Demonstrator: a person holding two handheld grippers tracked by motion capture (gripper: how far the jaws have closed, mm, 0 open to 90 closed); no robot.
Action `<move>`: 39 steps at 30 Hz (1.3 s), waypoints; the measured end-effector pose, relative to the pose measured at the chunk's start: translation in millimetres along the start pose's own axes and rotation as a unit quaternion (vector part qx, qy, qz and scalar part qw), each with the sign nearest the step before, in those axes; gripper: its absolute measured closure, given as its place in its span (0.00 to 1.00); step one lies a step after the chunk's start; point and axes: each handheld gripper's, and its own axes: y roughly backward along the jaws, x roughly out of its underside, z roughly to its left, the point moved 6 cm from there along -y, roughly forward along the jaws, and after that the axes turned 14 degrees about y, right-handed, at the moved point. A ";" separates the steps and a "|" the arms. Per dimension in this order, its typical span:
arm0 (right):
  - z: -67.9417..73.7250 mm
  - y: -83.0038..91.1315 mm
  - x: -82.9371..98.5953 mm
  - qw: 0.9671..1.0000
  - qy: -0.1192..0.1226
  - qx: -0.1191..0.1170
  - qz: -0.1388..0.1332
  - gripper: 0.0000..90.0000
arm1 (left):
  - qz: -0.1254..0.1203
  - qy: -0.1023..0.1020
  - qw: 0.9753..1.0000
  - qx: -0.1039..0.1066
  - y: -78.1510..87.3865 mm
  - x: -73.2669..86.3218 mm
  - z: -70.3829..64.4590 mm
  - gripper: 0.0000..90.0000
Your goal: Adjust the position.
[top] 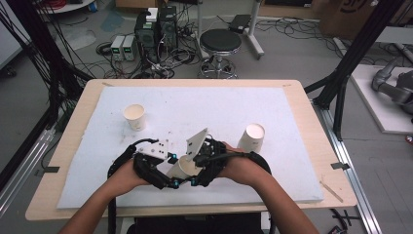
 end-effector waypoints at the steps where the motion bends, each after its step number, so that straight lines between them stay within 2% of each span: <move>1: -0.3 2.3 0.8 1.000 -0.011 0.000 -0.016 0.24 | -0.010 0.005 1.000 0.002 0.7 0.3 0.5 0.38; 3: -1.9 10.2 4.3 0.998 -0.035 0.006 -0.052 0.24 | -0.024 0.014 1.000 0.004 2.3 1.5 1.3 0.37; 5: -2.4 19.8 9.7 0.994 -0.057 0.016 -0.087 0.24 | -0.034 0.021 0.999 -0.002 3.7 3.4 2.8 0.36; 7: -2.2 27.9 15.0 0.991 -0.073 0.032 -0.107 0.24 | -0.052 0.029 0.998 -0.004 5.6 4.8 4.1 0.36; 11: 2.5 45.7 28.3 0.979 -0.109 0.067 -0.161 0.24 | -0.088 0.041 0.995 -0.017 10.2 8.8 8.8 0.35; 13: 5.6 53.7 35.9 0.973 -0.122 0.089 -0.176 0.24 | -0.112 0.049 0.992 -0.027 13.3 10.4 11.6 0.35; 14: 7.4 58.6 40.8 0.968 -0.133 0.100 -0.186 0.24 | -0.118 0.049 0.991 -0.028 14.5 10.8 12.3 0.35; 16: 10.2 65.0 46.9 0.962 -0.148 0.110 -0.200 0.24 | -0.136 0.053 0.989 -0.037 17.8 11.6 14.2 0.35; 17: 11.3 68.1 50.6 0.960 -0.151 0.115 -0.204 0.24 | -0.143 0.054 0.987 -0.042 19.6 11.8 15.0 0.35; 19: 14.4 74.0 56.7 0.957 -0.155 0.129 -0.208 0.24 | -0.157 0.054 0.985 -0.048 23.5 12.3 16.7 0.35; 24: 28.6 85.5 70.5 0.952 -0.163 0.150 -0.213 0.25 | -0.189 0.057 0.978 -0.068 32.3 15.5 20.6 0.35; 26: 35.0 88.2 79.1 0.950 -0.165 0.159 -0.210 0.26 | -0.200 0.059 0.975 -0.077 34.7 17.3 22.1 0.35; 27: 37.5 88.9 82.6 0.950 -0.168 0.162 -0.209 0.26 | -0.208 0.062 0.973 -0.081 36.7 19.0 23.2 0.35; 30: 47.0 91.6 100.1 0.946 -0.180 0.175 -0.204 0.26 | -0.219 0.064 0.969 -0.089 40.0 22.3 25.2 0.35; 34: 58.5 93.9 123.9 0.943 -0.198 0.194 -0.183 0.26 | -0.239 0.069 0.963 -0.106 45.5 26.4 28.7 0.35; 36: 62.3 95.8 133.0 0.939 -0.208 0.203 -0.182 0.25 | -0.247 0.070 0.960 -0.114 48.0 28.1 30.8 0.35; 37: 64.2 96.9 138.2 0.937 -0.214 0.210 -0.181 0.24 | -0.254 0.073 0.957 -0.118 49.7 29.5 32.3 0.35; 39: 67.4 99.3 150.2 0.930 -0.229 0.225 -0.177 0.24 | -0.263 0.075 0.954 -0.123 51.4 31.5 33.9 0.35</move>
